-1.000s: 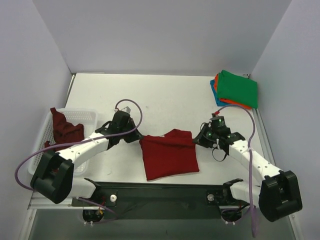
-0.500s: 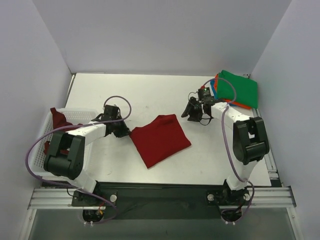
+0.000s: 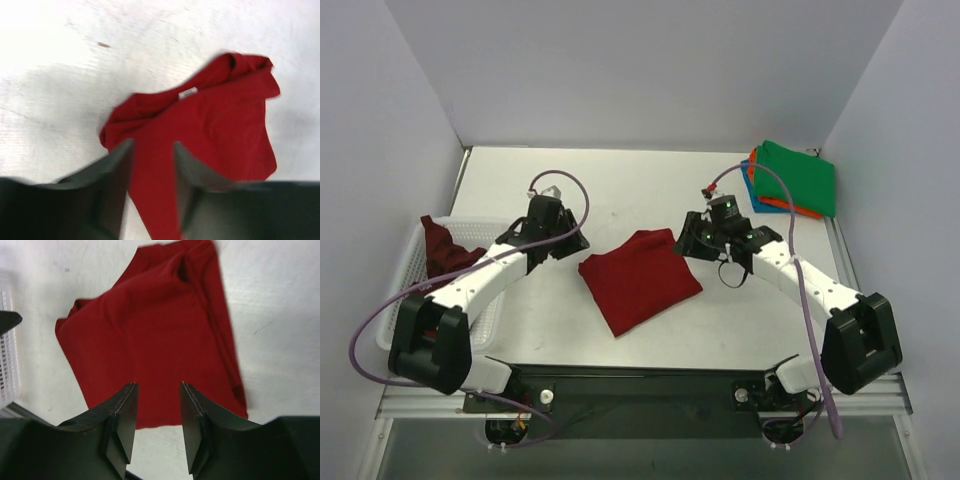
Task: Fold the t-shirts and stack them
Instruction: Fold the long partially folded tshirt into a neat square, then put the neatly folded tshirt into the corner of the board with the right arm
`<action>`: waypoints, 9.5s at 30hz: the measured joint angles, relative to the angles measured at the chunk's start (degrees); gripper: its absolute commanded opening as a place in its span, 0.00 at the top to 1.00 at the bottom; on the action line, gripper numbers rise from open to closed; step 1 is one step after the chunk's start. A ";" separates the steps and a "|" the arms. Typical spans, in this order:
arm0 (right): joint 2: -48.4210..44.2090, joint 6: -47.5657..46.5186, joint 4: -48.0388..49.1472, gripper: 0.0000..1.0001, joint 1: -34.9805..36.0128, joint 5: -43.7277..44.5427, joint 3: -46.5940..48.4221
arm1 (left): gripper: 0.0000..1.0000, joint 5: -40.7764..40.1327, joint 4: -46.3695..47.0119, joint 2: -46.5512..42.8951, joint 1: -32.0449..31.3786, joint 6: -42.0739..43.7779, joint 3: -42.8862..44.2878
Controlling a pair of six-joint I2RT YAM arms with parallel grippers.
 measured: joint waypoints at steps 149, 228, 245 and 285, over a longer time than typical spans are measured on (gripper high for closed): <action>12.15 0.92 13.68 1.00 5.25 3.32 -11.45 | 1.00 8.70 11.43 5.68 -26.93 -7.30 -12.63; 47.08 -65.07 -5.68 1.00 -17.57 53.40 77.77 | 1.00 21.88 -4.24 6.34 -14.75 7.26 1.51; 47.08 -71.65 7.74 1.00 -19.71 56.63 70.42 | 1.00 22.36 -4.22 6.34 -14.75 7.30 1.14; 60.30 -66.71 12.11 0.00 -31.78 56.02 71.23 | 1.00 24.74 -2.58 8.68 -14.84 7.21 0.81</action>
